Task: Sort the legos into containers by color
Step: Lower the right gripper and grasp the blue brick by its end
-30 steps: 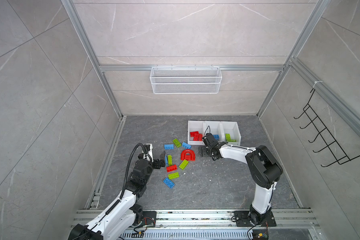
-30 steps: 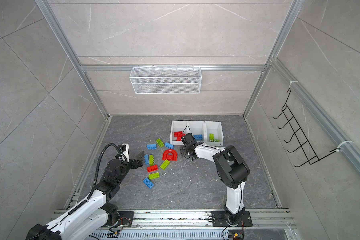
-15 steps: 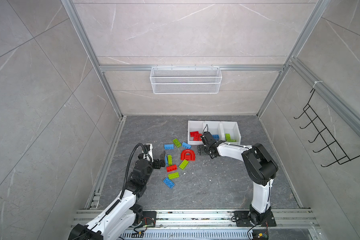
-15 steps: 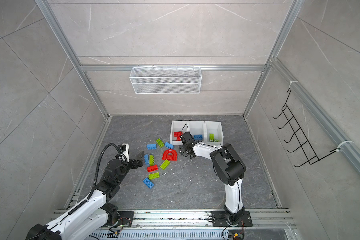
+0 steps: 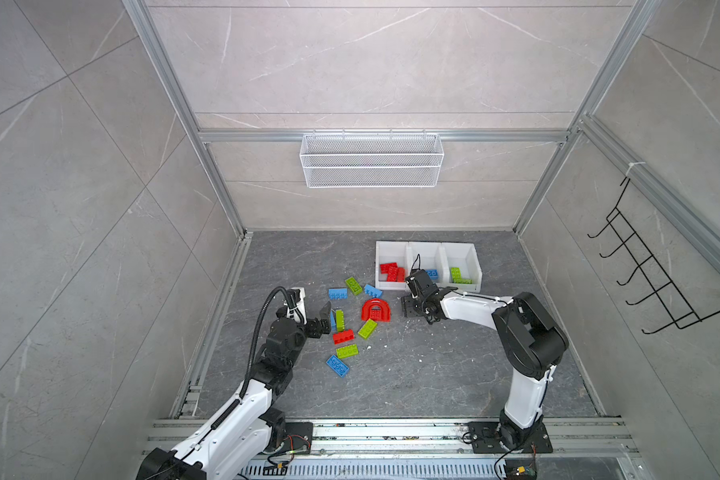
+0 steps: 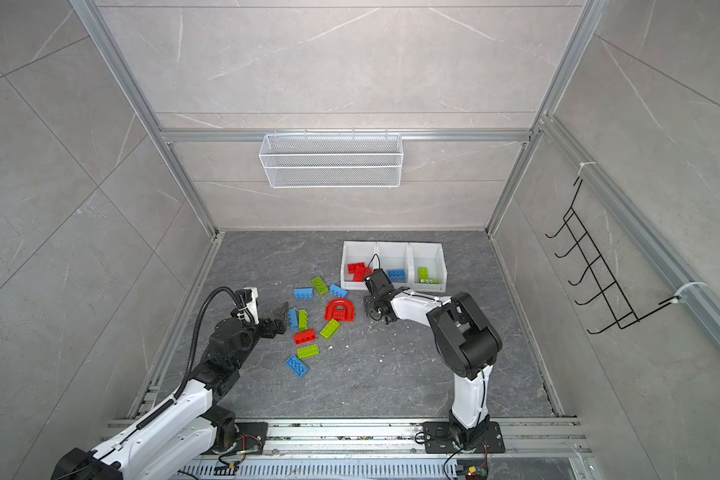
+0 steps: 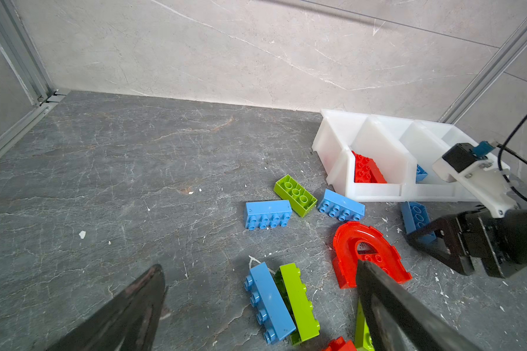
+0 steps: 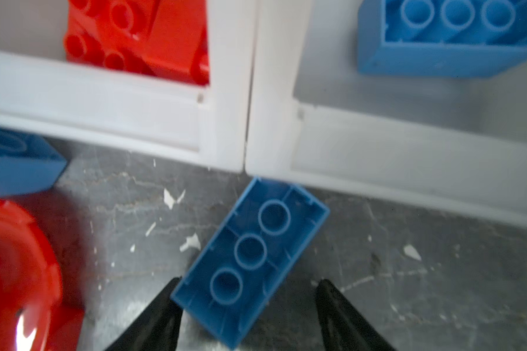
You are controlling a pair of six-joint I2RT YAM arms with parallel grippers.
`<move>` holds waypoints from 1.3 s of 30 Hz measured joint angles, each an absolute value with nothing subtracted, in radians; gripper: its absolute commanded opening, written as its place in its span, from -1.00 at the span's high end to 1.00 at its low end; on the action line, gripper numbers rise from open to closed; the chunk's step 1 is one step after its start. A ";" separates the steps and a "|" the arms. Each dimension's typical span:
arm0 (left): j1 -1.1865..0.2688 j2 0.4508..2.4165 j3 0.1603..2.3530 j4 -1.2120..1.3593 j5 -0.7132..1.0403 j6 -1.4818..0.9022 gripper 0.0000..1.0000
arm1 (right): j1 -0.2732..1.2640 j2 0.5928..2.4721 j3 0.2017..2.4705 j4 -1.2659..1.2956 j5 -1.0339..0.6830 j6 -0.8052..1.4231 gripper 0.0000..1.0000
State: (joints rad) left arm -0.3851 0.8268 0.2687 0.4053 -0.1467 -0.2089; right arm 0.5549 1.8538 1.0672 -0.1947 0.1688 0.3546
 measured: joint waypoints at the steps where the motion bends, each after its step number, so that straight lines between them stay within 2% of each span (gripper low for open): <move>1: -0.385 0.825 0.269 0.405 -0.147 -0.209 -0.99 | 0.555 1.827 1.041 -0.199 0.166 0.357 -0.45; 7: -0.385 0.817 0.269 0.405 -0.146 -0.209 -1.00 | 0.542 1.665 0.920 -0.215 0.123 0.381 -0.47; 11: -0.385 0.815 0.269 0.404 -0.146 -0.209 -1.00 | 0.541 1.650 0.937 -0.213 0.096 0.381 -0.48; 27: -0.383 0.801 0.269 0.404 -0.147 -0.209 -1.00 | 0.541 1.931 1.172 -0.213 0.114 0.431 -0.52; 30: -0.382 0.799 0.269 0.404 -0.147 -0.209 -1.00 | 0.541 1.945 1.190 -0.214 0.128 0.442 -0.48; 39: -0.382 0.787 0.269 0.403 -0.147 -0.209 -0.99 | 0.541 1.952 1.186 -0.219 0.204 0.454 -0.09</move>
State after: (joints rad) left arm -0.3817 0.7868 0.2687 0.4030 -0.1467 -0.2089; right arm 0.5407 1.9518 1.1862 -0.2192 0.2039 0.4538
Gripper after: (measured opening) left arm 0.998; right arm 0.569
